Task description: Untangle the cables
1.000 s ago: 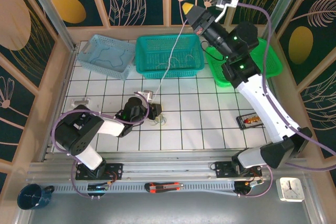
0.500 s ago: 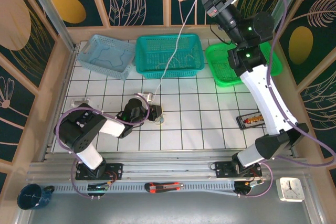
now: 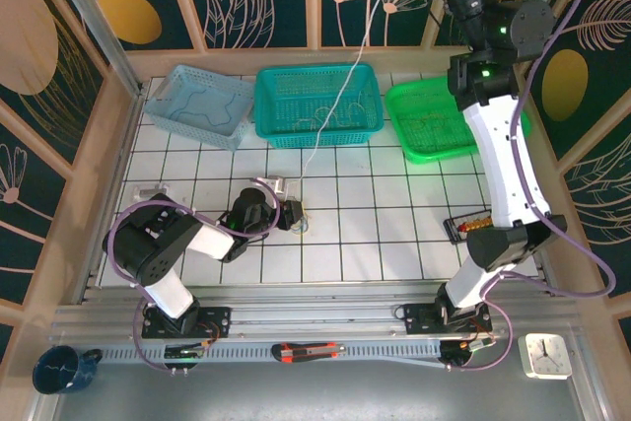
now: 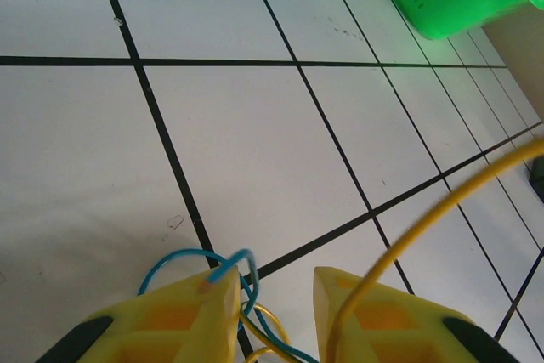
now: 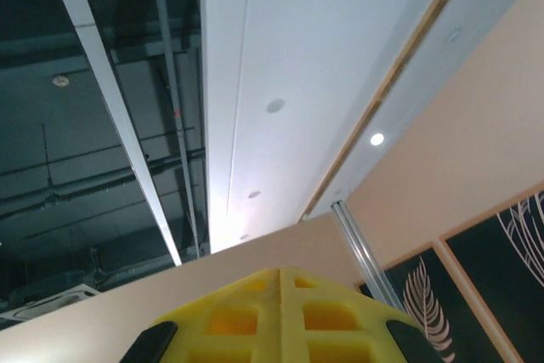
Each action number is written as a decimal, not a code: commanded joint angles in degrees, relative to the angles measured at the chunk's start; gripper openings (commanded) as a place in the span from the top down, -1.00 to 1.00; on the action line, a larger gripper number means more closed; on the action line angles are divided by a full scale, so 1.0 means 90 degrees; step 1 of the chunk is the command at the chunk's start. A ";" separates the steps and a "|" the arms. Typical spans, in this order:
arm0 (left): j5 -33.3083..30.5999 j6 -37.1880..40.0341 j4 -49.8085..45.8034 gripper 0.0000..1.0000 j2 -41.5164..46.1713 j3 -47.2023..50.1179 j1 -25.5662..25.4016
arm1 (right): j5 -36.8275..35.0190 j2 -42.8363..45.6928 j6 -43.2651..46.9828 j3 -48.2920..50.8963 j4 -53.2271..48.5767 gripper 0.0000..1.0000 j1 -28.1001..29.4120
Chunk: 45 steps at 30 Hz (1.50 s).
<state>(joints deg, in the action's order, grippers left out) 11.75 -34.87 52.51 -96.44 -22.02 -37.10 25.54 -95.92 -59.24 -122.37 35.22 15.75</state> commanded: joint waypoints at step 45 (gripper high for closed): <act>0.0305 -0.0251 0.0424 0.40 -0.0694 0.0141 -0.0027 | -0.0542 -0.1119 -0.1402 -0.2261 0.0681 1.00 -0.1789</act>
<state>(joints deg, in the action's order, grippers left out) 12.99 -36.32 56.53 -101.23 -21.80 -37.08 21.91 -109.38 -70.26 -141.18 38.00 0.99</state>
